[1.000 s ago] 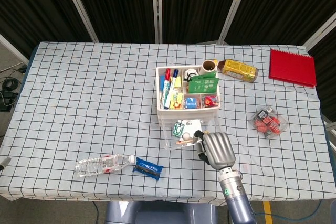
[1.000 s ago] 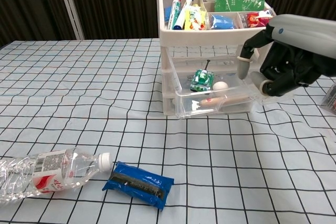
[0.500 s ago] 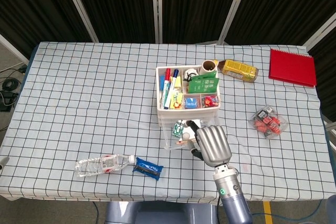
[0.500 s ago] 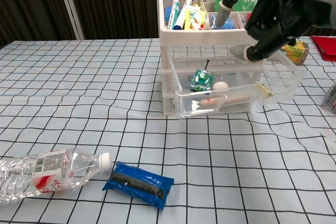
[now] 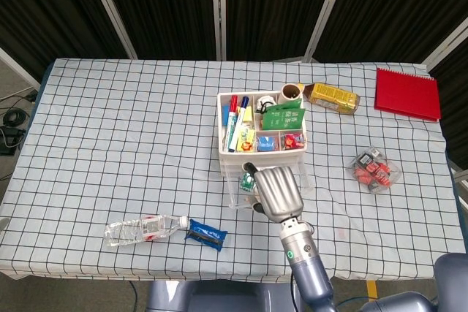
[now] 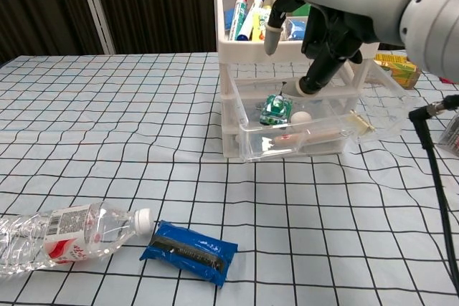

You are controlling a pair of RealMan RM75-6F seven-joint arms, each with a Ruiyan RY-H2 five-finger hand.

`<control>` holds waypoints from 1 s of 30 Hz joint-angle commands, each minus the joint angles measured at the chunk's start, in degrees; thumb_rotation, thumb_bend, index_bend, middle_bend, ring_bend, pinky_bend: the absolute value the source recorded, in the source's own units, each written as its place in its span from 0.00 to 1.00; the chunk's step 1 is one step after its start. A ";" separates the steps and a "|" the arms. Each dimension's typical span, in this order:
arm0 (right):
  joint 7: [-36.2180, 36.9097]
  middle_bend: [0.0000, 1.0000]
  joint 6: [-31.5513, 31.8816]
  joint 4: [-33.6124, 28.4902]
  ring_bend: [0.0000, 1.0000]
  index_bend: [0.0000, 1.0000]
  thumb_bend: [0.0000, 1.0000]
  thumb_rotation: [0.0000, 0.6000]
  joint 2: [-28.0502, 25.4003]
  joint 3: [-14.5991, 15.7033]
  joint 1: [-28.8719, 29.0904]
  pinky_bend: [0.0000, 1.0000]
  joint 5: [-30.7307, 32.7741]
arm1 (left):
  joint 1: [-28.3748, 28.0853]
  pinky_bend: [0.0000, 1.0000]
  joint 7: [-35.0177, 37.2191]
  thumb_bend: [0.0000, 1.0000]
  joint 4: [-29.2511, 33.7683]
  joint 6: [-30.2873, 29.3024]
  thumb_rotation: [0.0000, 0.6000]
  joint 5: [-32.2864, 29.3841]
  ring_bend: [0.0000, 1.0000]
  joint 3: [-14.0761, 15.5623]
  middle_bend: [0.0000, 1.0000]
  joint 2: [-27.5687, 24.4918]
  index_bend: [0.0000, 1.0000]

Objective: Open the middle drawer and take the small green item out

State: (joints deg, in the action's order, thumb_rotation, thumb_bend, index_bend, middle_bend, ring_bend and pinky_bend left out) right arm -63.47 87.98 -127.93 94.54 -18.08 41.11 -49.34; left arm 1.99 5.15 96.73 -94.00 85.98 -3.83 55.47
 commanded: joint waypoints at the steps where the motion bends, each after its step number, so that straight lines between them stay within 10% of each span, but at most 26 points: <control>1: -0.90 1.00 -0.62 2.25 1.00 0.46 0.15 1.00 0.79 -0.83 1.72 0.77 1.01 | -0.04 0.00 0.00 0.06 -0.04 0.10 1.00 -0.05 0.00 0.00 0.00 0.00 0.00; 30: -1.07 1.00 -0.88 3.41 1.00 0.48 0.13 1.00 -1.60 -1.14 7.56 0.77 12.67 | -0.17 0.00 0.03 0.07 -0.04 0.64 1.00 -0.58 0.00 -0.12 0.00 -0.09 0.00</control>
State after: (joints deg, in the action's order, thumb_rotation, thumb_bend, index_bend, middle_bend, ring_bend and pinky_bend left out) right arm -64.73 87.18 -124.58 93.03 -19.41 48.57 -36.68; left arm 1.82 5.18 96.69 -93.36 85.41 -3.95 55.38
